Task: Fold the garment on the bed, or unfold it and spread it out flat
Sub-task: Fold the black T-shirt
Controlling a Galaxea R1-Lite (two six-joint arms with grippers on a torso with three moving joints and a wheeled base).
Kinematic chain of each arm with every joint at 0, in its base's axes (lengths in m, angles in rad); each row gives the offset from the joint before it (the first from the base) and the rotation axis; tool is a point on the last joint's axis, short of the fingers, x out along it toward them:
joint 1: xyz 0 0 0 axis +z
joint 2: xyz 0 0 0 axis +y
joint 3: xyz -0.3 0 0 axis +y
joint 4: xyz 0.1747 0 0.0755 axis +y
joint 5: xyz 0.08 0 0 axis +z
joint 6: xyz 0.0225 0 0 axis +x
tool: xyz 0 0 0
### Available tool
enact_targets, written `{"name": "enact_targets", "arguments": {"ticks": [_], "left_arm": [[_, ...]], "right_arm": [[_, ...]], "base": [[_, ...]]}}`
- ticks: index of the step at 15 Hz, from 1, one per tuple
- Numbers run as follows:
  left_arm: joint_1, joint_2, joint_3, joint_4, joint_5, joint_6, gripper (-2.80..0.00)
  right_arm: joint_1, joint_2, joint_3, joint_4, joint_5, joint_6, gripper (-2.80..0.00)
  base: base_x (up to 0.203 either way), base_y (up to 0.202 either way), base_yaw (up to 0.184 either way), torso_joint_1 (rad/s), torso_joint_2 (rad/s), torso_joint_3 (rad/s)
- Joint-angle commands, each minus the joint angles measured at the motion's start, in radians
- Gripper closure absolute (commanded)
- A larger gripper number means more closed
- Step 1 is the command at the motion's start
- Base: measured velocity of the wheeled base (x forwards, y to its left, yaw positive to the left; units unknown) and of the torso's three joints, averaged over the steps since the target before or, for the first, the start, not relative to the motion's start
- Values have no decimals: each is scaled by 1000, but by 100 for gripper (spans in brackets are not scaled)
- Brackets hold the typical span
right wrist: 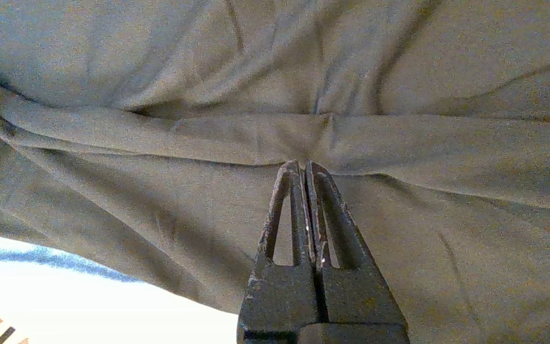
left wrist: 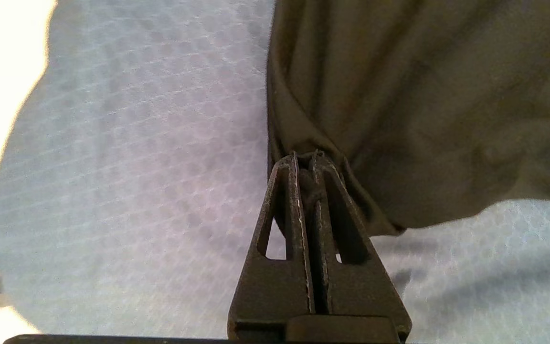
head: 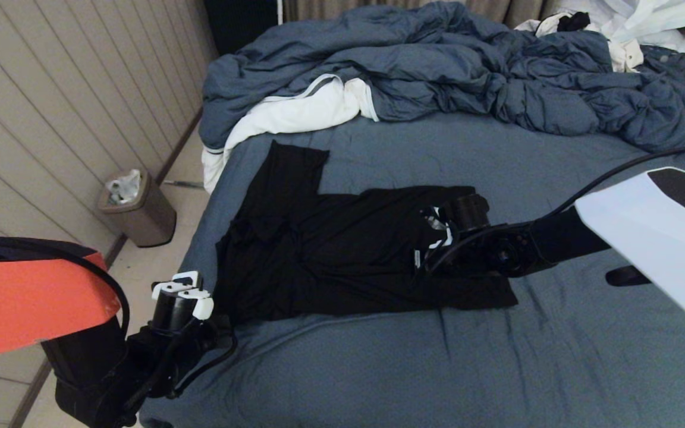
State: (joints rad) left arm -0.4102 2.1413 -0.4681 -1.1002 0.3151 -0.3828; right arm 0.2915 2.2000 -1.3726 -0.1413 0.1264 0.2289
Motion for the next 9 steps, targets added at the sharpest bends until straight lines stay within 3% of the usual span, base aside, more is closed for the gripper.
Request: {"name": "enact_targets", "arguments": {"ticks": [1,5,6,9], "left_arm": [[2,55,-8,-28,1,-1,0],[21,57,-70,-33,-1,-2,0],[29,51,-84,-30,-2,-2,-270],[54,-29,-91,-14,-12,-1,-280]], "right_arm": [[2,10,0,-1,1,1,0],[0,10,-6,-1,1,1,0],[0,5,-8,-1,1,1,0],[-2,-3,-7,0,1,1,0]], "base": [[0,0,0,0,0,0],[0,0,0,0,0,0],[0,0,0,0,0,0],[0,0,0,0,0,0]]}}
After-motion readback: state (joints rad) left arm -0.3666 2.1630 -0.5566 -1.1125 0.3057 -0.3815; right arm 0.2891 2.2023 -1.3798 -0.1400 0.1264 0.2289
